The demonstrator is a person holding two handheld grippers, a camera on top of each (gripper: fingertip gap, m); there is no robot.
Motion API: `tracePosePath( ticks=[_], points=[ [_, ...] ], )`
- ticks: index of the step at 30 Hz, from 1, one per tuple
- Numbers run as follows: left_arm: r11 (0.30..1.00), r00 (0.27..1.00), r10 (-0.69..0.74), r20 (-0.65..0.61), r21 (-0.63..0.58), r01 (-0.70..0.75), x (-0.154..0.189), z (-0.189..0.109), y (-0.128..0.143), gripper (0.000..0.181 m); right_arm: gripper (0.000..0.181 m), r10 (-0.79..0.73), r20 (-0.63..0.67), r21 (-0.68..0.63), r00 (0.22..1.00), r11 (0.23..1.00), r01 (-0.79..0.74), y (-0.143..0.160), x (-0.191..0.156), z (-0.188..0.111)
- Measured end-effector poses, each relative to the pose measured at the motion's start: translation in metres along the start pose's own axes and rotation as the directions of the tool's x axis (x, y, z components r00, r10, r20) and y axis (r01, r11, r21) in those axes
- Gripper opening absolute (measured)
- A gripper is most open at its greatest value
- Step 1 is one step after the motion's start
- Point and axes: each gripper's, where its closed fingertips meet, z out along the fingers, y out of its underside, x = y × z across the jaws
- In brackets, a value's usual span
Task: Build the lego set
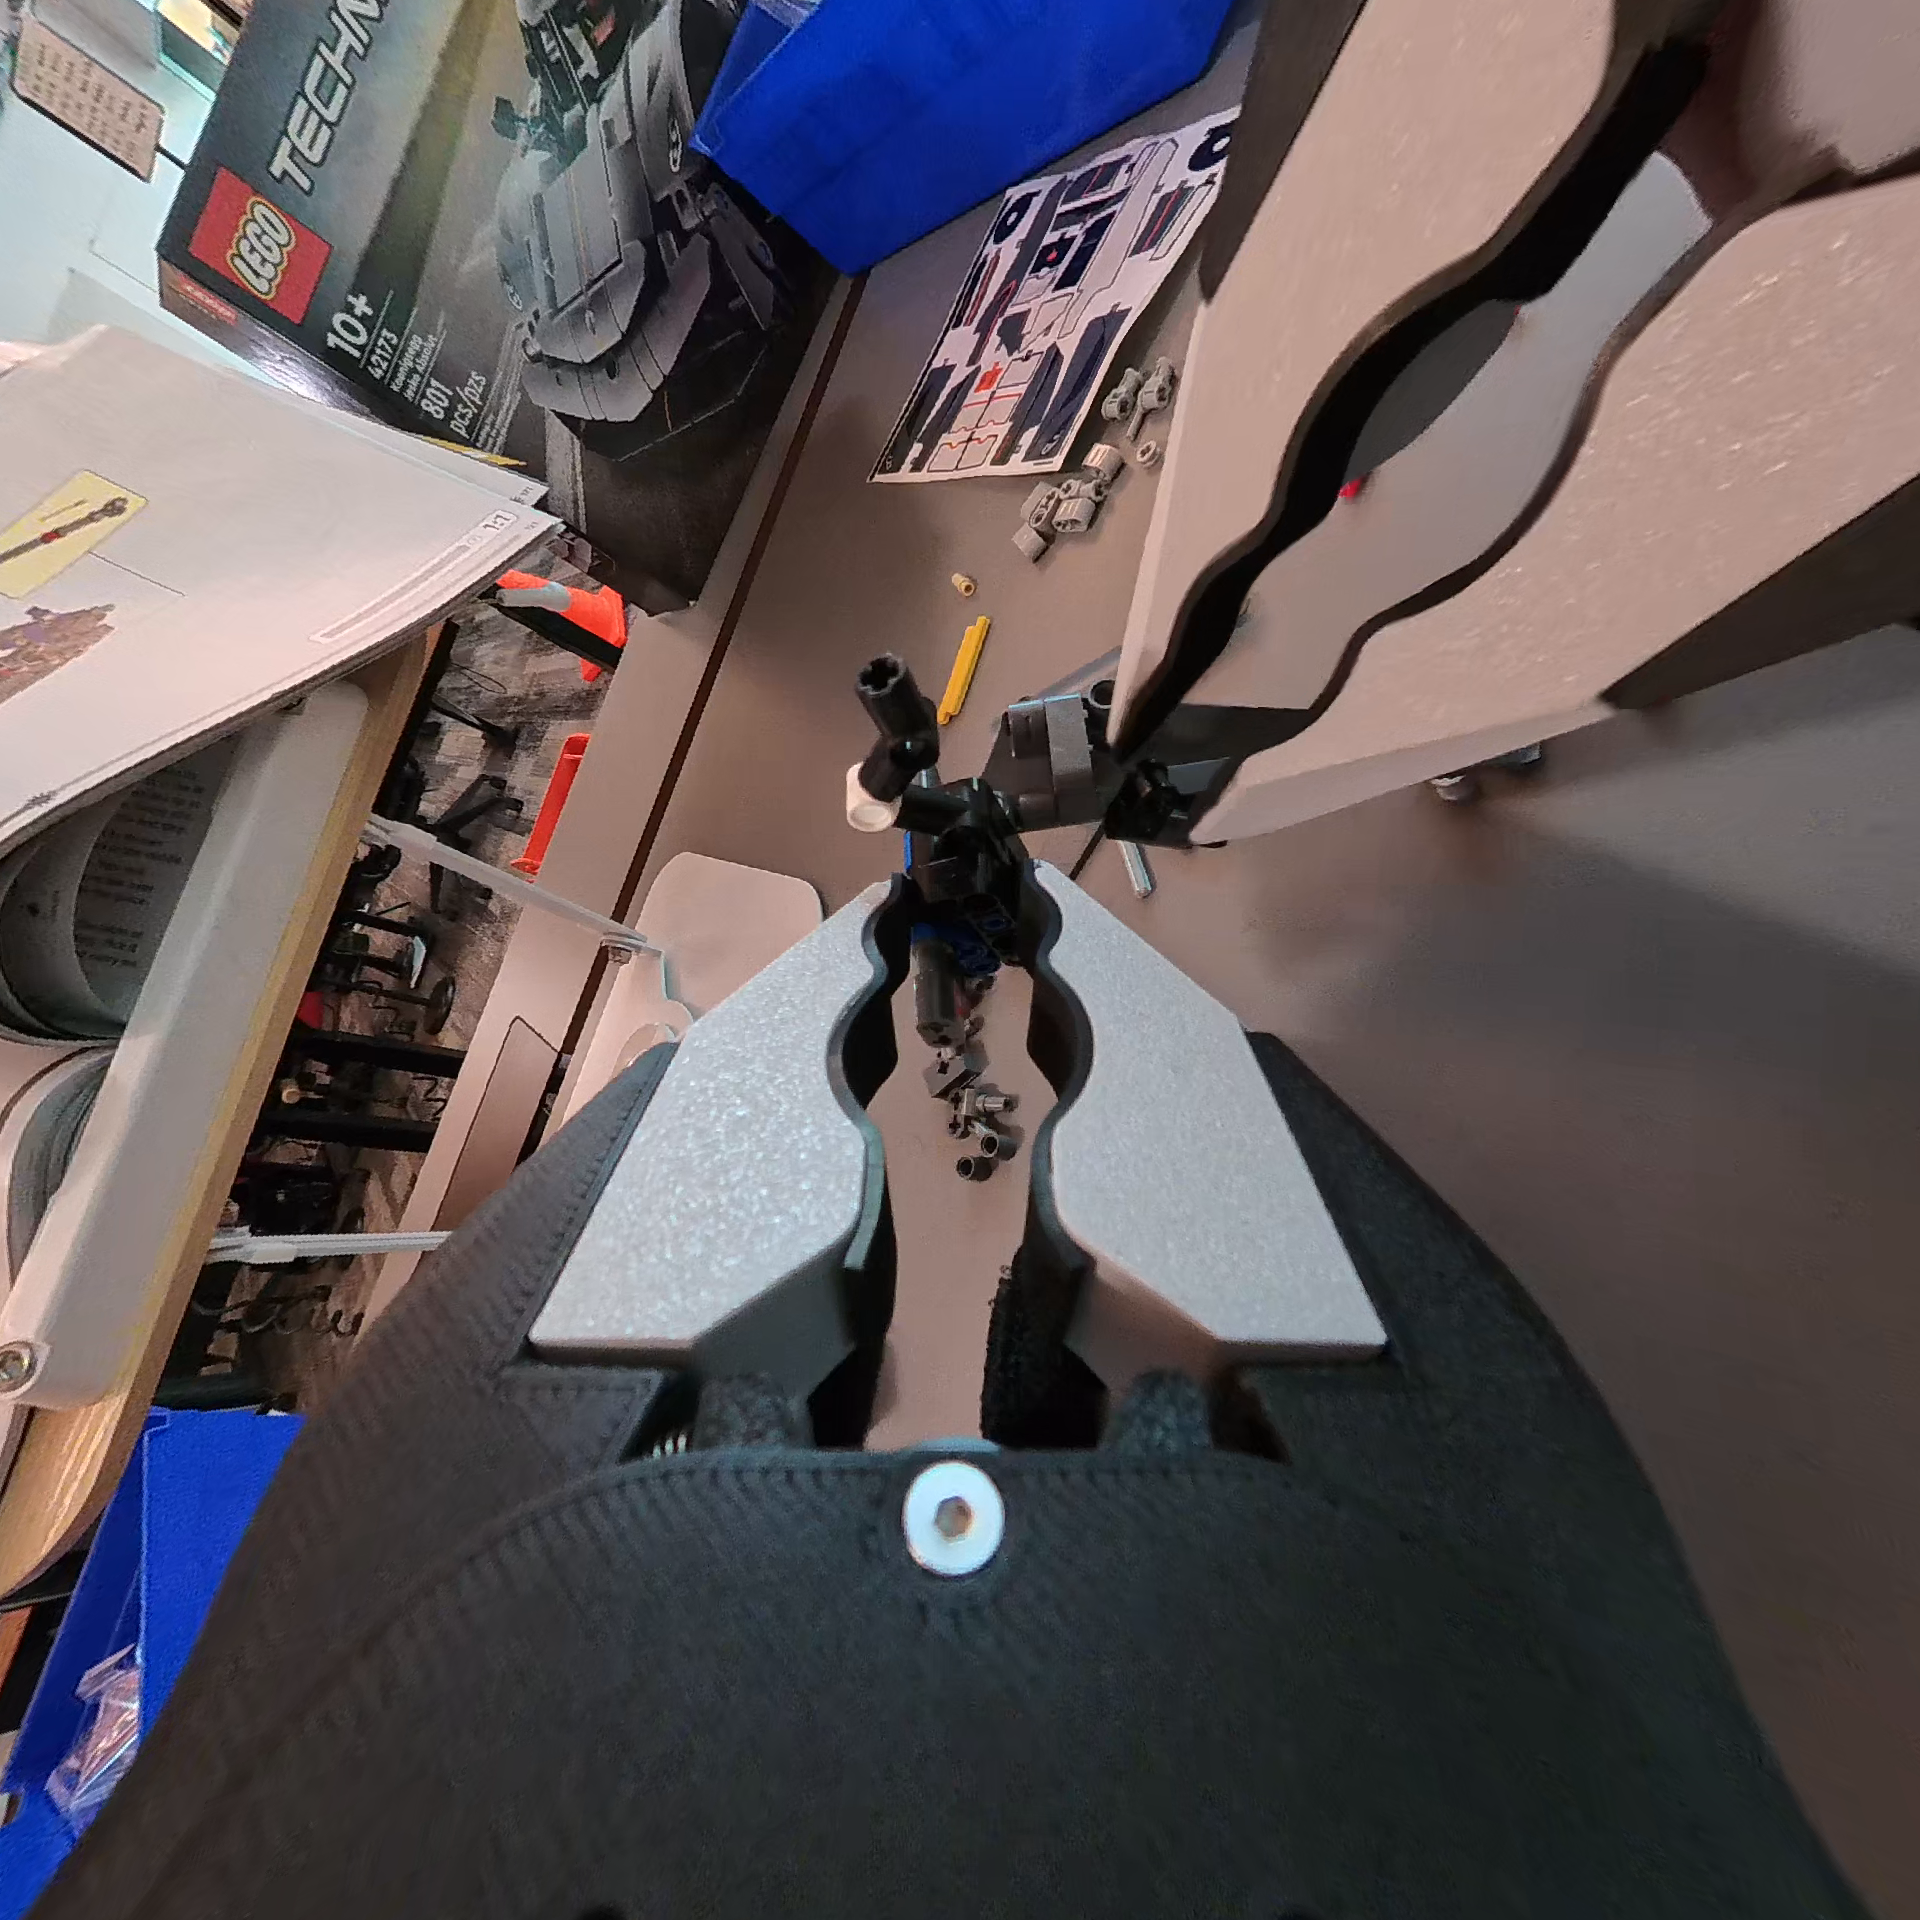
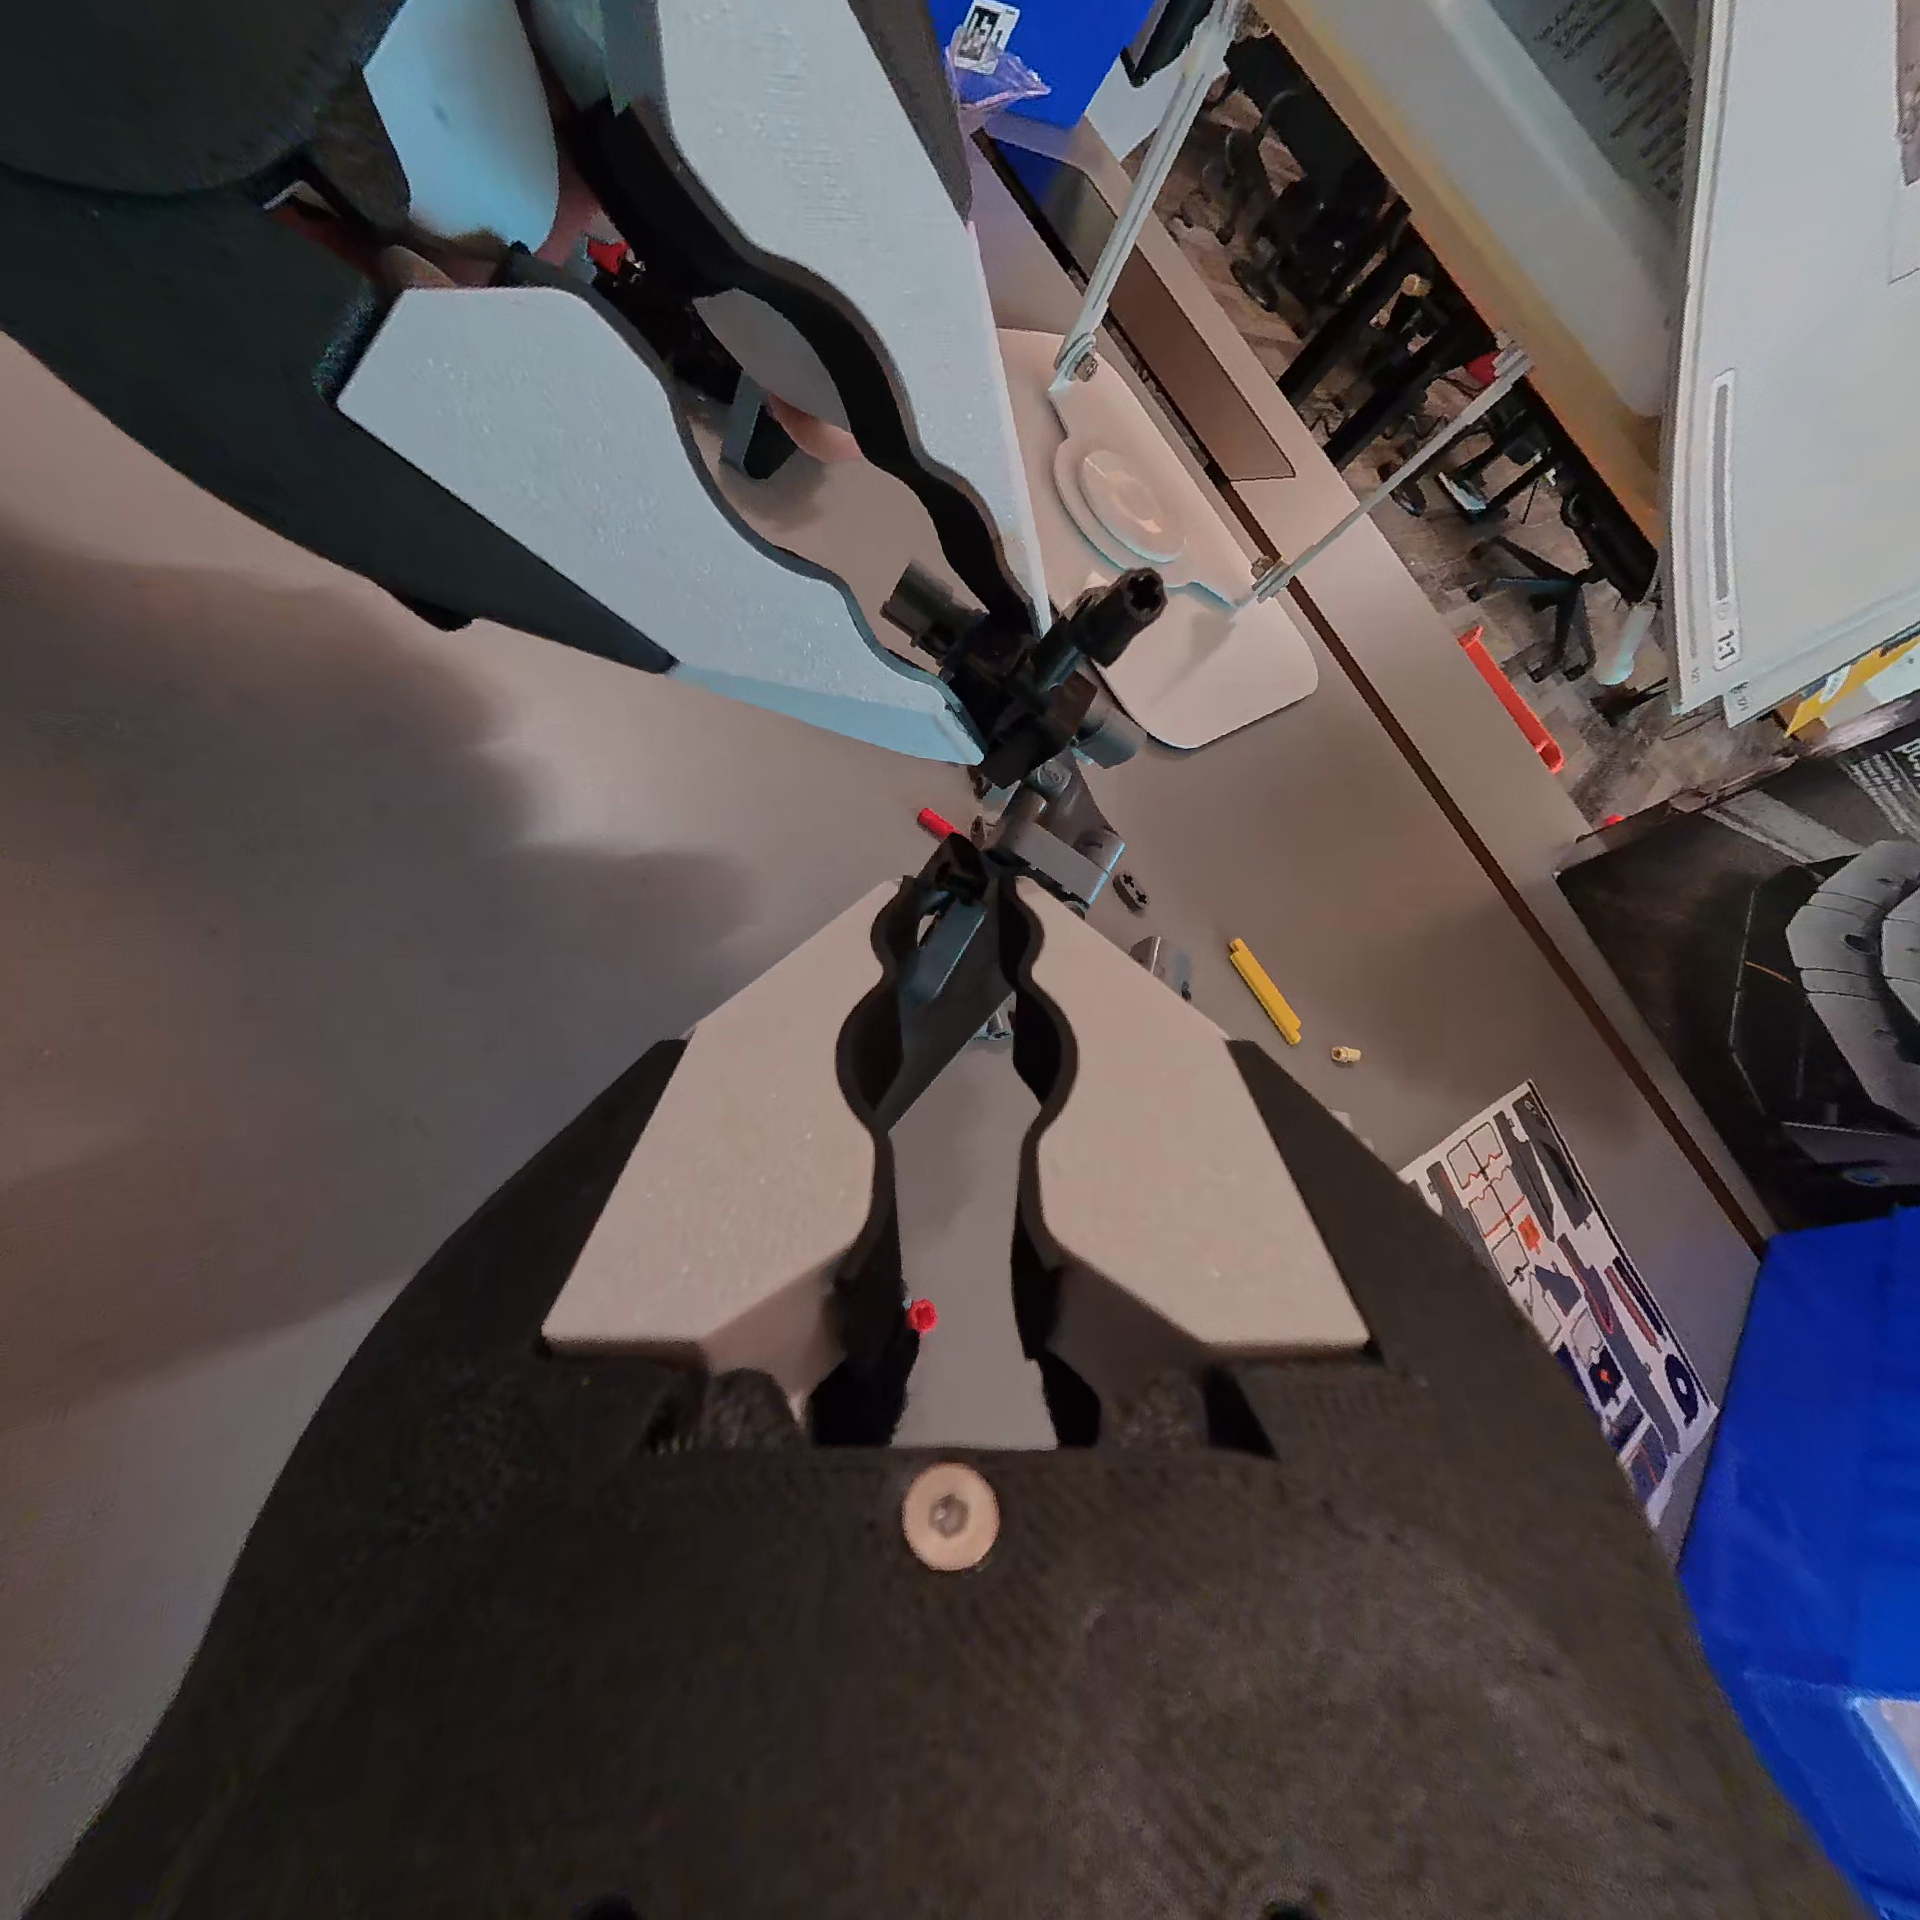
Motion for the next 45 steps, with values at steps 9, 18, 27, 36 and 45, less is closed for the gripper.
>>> tracePosePath(
  ticks=[9, 18, 27, 36, 45],
  points=[
    [0.999, 0.991, 0.034, -0.132, -0.003, -0.035, 0.019, 0.007, 0.008, 0.017, 0.026, -0.037, 0.034, 0.026, 0.999, 0.999, 0.036, 0.009, 0.017, -0.016],
    [0.998, 0.962, 0.06, -0.266, 0.008, -0.06, 0.038, 0.011, 0.017, 0.017, 0.023, -0.059, 0.146, 0.035, 0.988, 0.998, 0.055, 0.025, 0.008, -0.003],
    [0.992, 0.951, 0.124, -0.285, 0.015, -0.124, 0.048, 0.018, 0.025, 0.017, 0.023, -0.073, 0.184, 0.1, 0.98, 0.994, 0.055, 0.017, 0.002, -0.008],
    [0.981, 0.938, 0.195, -0.286, 0.039, -0.191, 0.056, 0.021, 0.027, 0.017, 0.021, -0.108, 0.251, 0.039, 0.962, 0.994, 0.102, 0.033, -0.014, 0.001],
    [0.968, 0.922, 0.251, -0.295, 0.07, -0.241, 0.066, 0.022, 0.028, 0.017, 0.015, -0.157, 0.301, -0.022, 0.941, 0.985, 0.171, 0.048, -0.027, 0.009]
  ],
)
